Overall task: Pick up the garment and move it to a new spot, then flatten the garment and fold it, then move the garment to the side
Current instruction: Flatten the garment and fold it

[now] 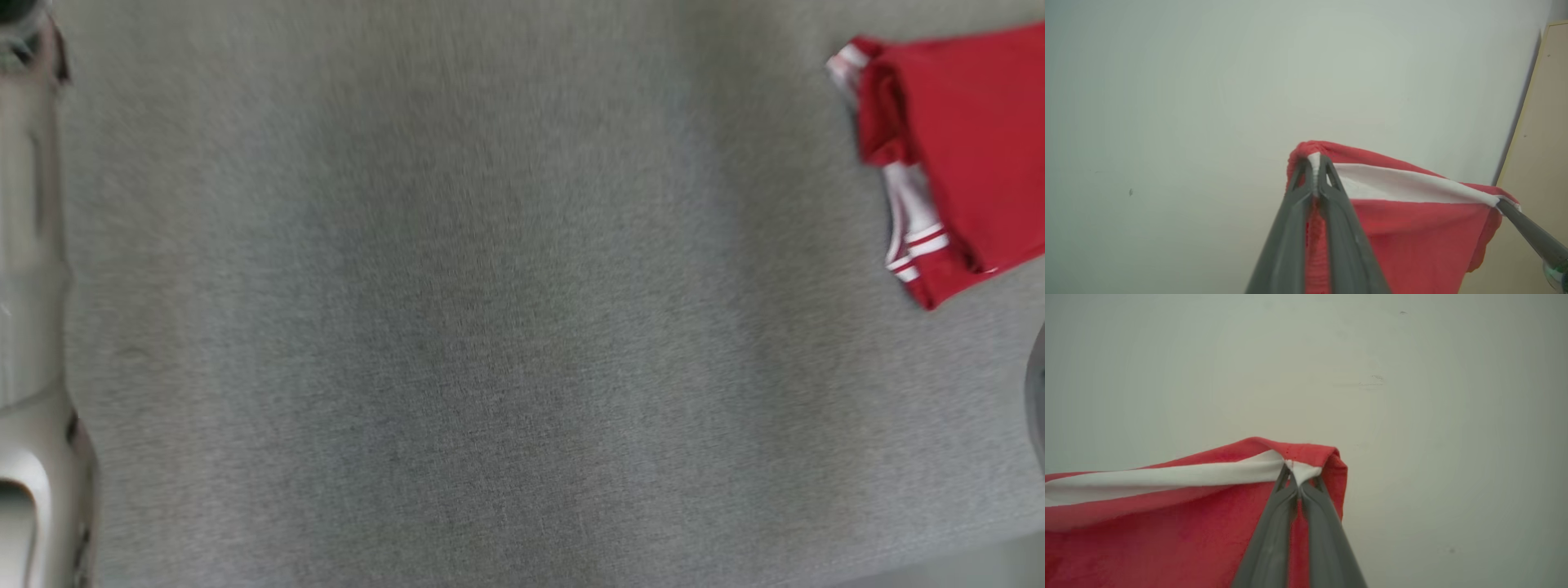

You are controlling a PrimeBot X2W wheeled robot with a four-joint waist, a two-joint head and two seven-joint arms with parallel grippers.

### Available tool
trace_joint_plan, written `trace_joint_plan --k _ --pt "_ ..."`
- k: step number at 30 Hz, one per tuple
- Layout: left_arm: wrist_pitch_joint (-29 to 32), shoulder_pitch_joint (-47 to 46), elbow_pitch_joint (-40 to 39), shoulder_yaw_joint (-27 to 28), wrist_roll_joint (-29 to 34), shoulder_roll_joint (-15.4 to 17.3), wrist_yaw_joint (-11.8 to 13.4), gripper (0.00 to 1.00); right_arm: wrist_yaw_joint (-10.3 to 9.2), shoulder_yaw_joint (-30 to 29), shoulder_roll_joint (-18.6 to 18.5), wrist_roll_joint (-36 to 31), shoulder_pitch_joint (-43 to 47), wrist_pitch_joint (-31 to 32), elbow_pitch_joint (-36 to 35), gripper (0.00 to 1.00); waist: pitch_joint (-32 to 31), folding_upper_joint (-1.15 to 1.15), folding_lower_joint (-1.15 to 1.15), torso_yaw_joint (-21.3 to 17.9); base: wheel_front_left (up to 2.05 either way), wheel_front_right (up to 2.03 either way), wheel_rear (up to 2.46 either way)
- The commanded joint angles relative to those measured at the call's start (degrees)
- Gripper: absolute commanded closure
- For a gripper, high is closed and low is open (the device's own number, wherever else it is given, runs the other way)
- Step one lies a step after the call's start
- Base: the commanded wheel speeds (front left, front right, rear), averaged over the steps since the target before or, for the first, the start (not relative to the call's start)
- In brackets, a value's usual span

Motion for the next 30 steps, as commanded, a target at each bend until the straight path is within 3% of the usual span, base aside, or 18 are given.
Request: trace_joint_plan --k 1,7,13,18,23,30 --pt "-1.1 -1.8 0.6 0.4 0.6 0.1 -0.4 1.0 -0.15 -0.6 0.3 -0.7 -1.4 -1.4 0.9 1.0 12.4 -0.02 -0.03 -1.0 0.0 0.0 0.0" --pt "-7.0 -4.4 4.0 0.5 0.4 0.5 -2.1 1.0 -0.15 -0.1 0.9 -2.1 -3.7 -6.7 5.7 1.0 15.6 -0.02 -0.03 -0.3 0.0 0.0 0.0" --pt "-9.9 3.0 6.5 -1.7 -0.4 -0.1 -3.1 1.0 -0.16 6.6 -1.1 -0.5 2.0 -9.4 7.9 1.0 15.0 -0.02 -0.03 0.4 0.0 0.0 0.0" --pt "-10.5 12.7 2.3 -4.6 -2.9 -0.1 -3.2 1.0 -0.16 11.9 -5.0 2.9 9.0 -9.9 4.9 1.0 10.7 -0.02 -0.03 1.2 0.0 0.0 0.0" --pt "-10.5 25.4 -4.0 -6.9 -5.8 0.1 -3.1 1.0 -0.16 16.0 -9.6 5.9 18.8 -5.8 -1.2 1.0 3.2 -0.02 -0.03 1.8 0.0 0.0 0.0" --pt "-10.4 41.8 -4.6 -10.1 -8.5 2.4 -3.1 1.0 -0.15 16.5 -13.8 9.2 36.8 7.5 -10.9 1.0 -7.7 -0.02 -0.03 1.2 0.0 0.0 0.0"
